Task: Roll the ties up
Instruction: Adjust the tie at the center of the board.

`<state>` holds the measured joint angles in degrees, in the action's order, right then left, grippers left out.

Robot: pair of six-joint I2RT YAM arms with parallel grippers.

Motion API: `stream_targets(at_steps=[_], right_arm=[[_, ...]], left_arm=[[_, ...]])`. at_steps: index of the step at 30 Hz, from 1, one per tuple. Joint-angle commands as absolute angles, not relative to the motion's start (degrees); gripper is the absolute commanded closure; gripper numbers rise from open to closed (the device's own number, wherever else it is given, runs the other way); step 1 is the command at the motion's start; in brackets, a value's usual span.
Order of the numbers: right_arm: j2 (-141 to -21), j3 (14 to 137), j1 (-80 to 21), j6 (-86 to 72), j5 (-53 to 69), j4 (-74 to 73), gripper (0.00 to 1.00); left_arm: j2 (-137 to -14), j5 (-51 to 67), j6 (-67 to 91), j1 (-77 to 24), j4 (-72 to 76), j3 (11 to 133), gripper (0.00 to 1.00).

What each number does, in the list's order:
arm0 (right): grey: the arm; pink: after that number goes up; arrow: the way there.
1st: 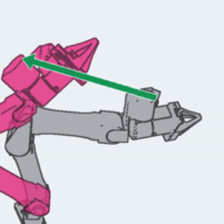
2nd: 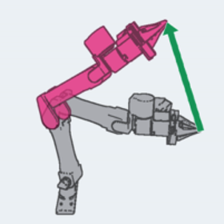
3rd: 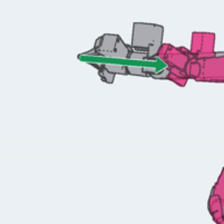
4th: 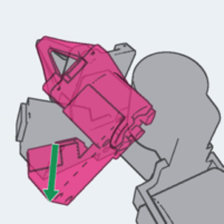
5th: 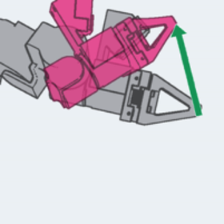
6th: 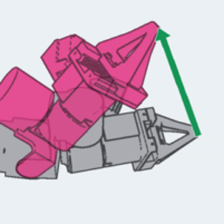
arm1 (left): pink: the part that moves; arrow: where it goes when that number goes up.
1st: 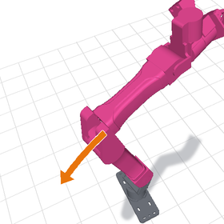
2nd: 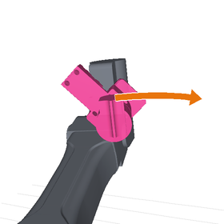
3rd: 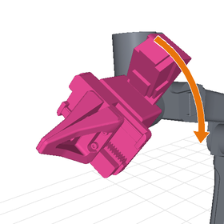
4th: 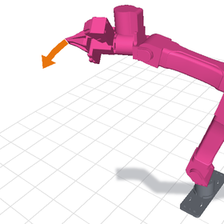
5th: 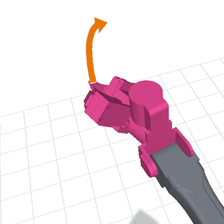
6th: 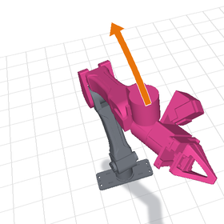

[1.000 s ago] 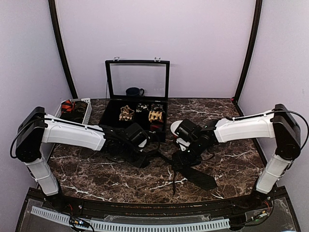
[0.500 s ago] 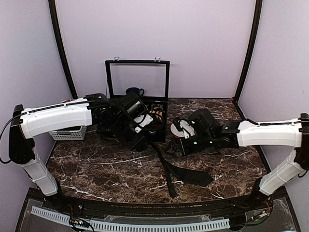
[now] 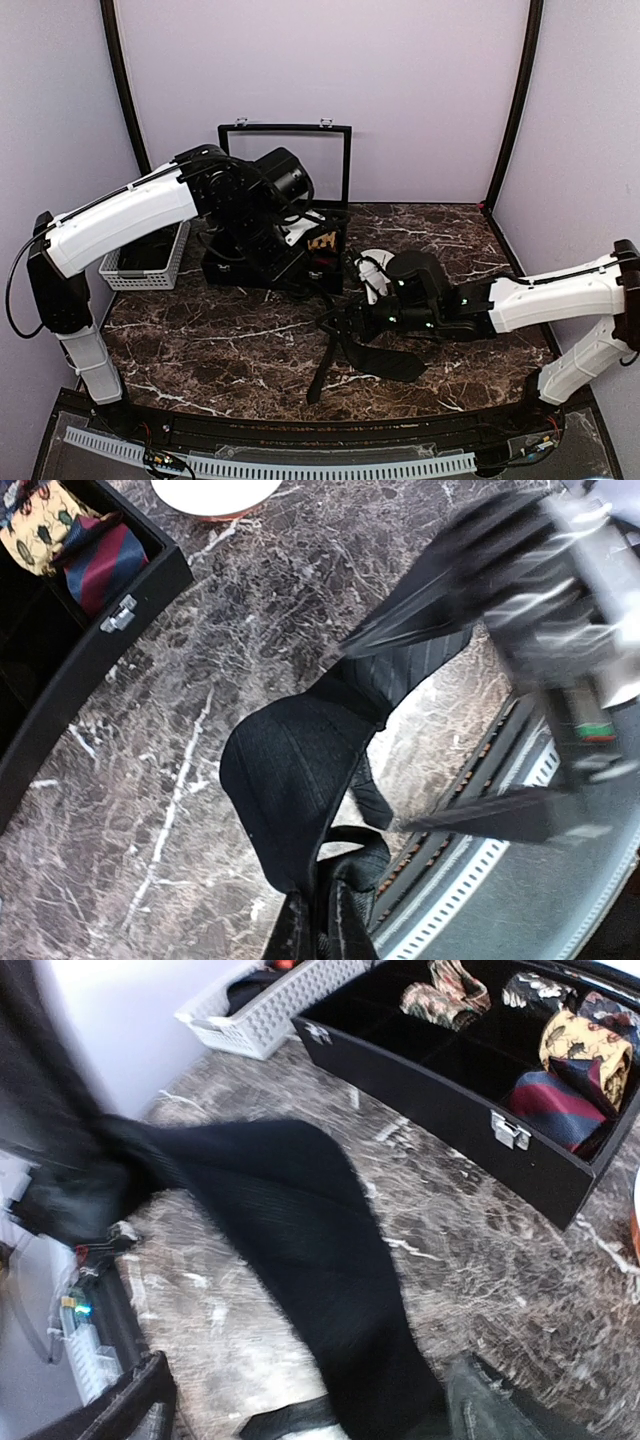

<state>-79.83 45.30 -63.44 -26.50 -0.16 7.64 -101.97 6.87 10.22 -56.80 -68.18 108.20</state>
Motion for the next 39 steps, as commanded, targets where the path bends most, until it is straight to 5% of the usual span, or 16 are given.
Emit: stream_targets(at_steps=[1,15,21,31,39], right_arm=[[-86.0,48.15,-66.05,-25.8,-11.97,12.13,0.15],[-95.9,42.39,-67.03,-25.92,-20.87,22.09,0.67],[-93.69,42.24,-66.92,-25.57,-19.65,20.08,1.0],[-74.45,48.13,-66.36,-25.25,-18.74,-17.57,1.0],[-75.25,46.97,-63.5,-25.25,-18.74,-32.98,1.0]], left_arm=[[-99.68,9.89,14.0,-56.52,-71.53,109.91,1.0],[-93.66,11.87,19.25,-54.96,-68.85,112.43,1.0],[-92.42,10.06,18.29,-53.85,-70.22,111.29,1.0],[-86.77,6.68,11.87,-48.36,-67.17,94.72,1.0],[-82.76,21.43,12.1,-41.41,-57.48,71.68,1.0]])
